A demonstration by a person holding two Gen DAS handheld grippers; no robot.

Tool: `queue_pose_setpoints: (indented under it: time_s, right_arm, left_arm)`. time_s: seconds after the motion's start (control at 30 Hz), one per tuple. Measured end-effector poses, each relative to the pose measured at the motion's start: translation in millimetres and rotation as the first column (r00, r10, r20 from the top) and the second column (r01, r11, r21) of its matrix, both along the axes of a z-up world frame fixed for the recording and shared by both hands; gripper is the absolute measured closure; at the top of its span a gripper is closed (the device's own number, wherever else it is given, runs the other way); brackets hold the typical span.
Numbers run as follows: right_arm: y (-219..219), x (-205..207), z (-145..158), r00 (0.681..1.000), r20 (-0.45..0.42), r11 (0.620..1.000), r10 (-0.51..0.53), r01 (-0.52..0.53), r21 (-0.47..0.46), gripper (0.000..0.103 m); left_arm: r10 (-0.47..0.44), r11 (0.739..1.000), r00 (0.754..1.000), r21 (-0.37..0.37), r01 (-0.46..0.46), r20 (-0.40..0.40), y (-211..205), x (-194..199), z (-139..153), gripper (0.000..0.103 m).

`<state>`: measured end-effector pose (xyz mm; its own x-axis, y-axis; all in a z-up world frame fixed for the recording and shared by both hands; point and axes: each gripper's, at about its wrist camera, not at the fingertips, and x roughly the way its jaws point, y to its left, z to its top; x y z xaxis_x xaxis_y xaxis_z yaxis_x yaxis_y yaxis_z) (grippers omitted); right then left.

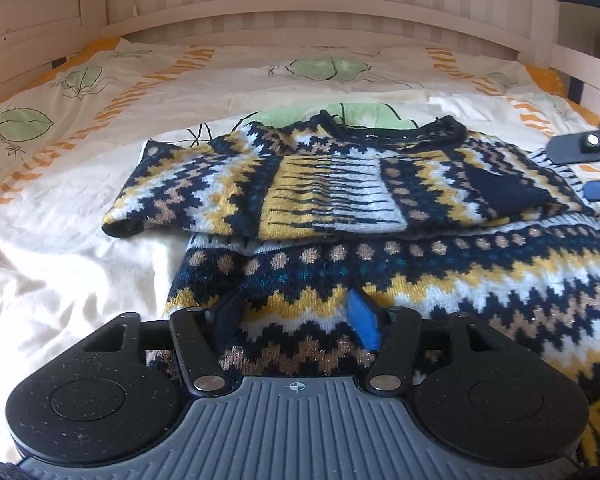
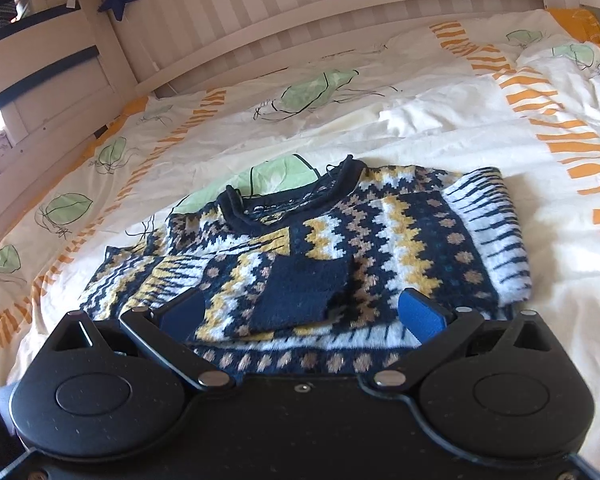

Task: Fold small clothes

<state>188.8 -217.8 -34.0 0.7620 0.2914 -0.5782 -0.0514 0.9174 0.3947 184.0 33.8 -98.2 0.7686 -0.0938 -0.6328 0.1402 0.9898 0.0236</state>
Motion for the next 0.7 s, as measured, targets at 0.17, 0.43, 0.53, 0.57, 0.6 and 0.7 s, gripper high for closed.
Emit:
queue_pose_setpoints:
  time_s: [0.17,0.43,0.53,0.57,0.6,0.7]
  right_arm:
    - [5,16,-10,0.999,-0.020,0.998,0.034,-0.033,0.053,0.005]
    - [9,29,-26,0.998,-0.055,0.995,0.013,-0.007,0.096,0.015]
    - [11,36,-28,0.996,-0.082,0.993,0.017,-0.007,0.115,0.046]
    - [11,38,-28,0.996,-0.090,0.994,0.019,-0.008,0.113,0.062]
    - [13,39,-27,0.995,-0.096,0.994,0.022,-0.012,0.106,0.078]
    - [20,41,-19,0.995,-0.083,0.995,0.051,-0.043,0.096,0.090]
  left_arm:
    - [0.004,1.000,1.000,-0.010,-0.003,0.029,1,-3,-6,0.041]
    - [0.002,1.000,0.999,-0.003,-0.002,0.035,0,-2,-10,0.039]
    - [0.002,1.000,0.999,0.001,-0.002,0.036,0,-1,-10,0.039]
    - [0.002,1.000,0.999,0.002,-0.002,0.036,-1,-1,-11,0.038]
    - [0.002,1.000,0.999,0.003,-0.002,0.036,-1,-1,-11,0.038]
    - [0.002,1.000,0.999,0.002,-0.002,0.036,-1,-1,-11,0.038]
